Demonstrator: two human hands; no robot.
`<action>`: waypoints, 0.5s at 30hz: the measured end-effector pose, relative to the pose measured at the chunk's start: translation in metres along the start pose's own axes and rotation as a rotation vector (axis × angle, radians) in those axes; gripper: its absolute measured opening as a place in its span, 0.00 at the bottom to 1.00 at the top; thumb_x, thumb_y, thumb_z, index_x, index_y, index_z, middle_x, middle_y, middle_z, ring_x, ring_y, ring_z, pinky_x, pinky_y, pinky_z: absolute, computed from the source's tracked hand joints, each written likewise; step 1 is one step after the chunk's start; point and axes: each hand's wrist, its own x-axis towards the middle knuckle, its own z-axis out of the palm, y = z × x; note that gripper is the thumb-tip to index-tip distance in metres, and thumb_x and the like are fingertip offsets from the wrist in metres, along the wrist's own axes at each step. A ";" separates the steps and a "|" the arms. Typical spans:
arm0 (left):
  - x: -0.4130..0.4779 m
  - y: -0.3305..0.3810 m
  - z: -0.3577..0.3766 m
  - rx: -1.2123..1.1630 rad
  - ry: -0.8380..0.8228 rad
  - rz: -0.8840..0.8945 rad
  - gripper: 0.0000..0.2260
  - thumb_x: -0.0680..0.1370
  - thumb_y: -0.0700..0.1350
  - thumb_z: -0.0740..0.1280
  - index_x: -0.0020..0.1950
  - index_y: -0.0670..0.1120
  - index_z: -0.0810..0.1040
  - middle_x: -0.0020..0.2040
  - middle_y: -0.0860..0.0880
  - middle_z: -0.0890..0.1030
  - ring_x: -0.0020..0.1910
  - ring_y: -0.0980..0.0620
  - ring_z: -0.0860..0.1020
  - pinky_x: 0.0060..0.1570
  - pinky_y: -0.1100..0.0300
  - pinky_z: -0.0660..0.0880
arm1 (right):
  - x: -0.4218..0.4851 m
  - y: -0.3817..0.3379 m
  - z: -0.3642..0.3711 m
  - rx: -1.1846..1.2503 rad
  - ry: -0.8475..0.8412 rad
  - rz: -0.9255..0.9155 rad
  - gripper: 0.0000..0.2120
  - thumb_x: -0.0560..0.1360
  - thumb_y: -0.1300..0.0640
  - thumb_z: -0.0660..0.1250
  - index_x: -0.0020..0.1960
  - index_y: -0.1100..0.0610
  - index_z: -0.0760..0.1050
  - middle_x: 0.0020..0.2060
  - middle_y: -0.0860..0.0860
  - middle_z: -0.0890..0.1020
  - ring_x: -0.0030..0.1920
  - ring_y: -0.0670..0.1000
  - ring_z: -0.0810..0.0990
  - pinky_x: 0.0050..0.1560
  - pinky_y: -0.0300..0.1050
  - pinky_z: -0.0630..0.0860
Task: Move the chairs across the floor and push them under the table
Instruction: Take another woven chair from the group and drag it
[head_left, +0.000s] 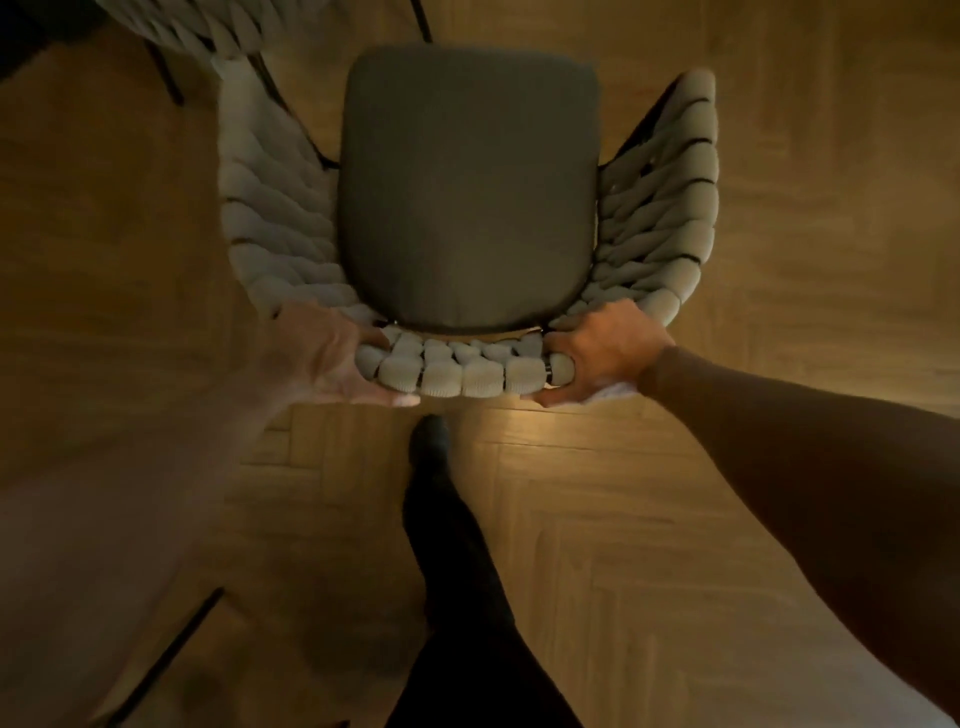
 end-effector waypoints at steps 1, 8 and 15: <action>-0.011 0.013 0.007 -0.001 -0.011 -0.042 0.55 0.57 0.92 0.43 0.75 0.66 0.72 0.51 0.51 0.83 0.42 0.52 0.78 0.36 0.59 0.70 | -0.003 0.005 0.000 -0.009 -0.022 -0.039 0.47 0.66 0.12 0.40 0.60 0.43 0.77 0.39 0.41 0.75 0.39 0.48 0.79 0.42 0.44 0.78; -0.051 0.098 0.042 -0.106 -0.013 -0.208 0.55 0.59 0.91 0.38 0.71 0.62 0.76 0.40 0.50 0.79 0.36 0.51 0.77 0.37 0.58 0.76 | -0.009 0.046 0.008 -0.034 0.016 -0.284 0.50 0.61 0.09 0.36 0.58 0.38 0.77 0.47 0.41 0.81 0.46 0.49 0.81 0.50 0.49 0.81; -0.040 0.132 0.038 -0.120 0.132 -0.274 0.49 0.63 0.90 0.39 0.59 0.60 0.81 0.34 0.54 0.78 0.32 0.55 0.75 0.34 0.61 0.72 | -0.006 0.088 0.009 -0.079 0.016 -0.393 0.43 0.65 0.10 0.44 0.57 0.37 0.78 0.44 0.39 0.81 0.43 0.47 0.80 0.45 0.44 0.75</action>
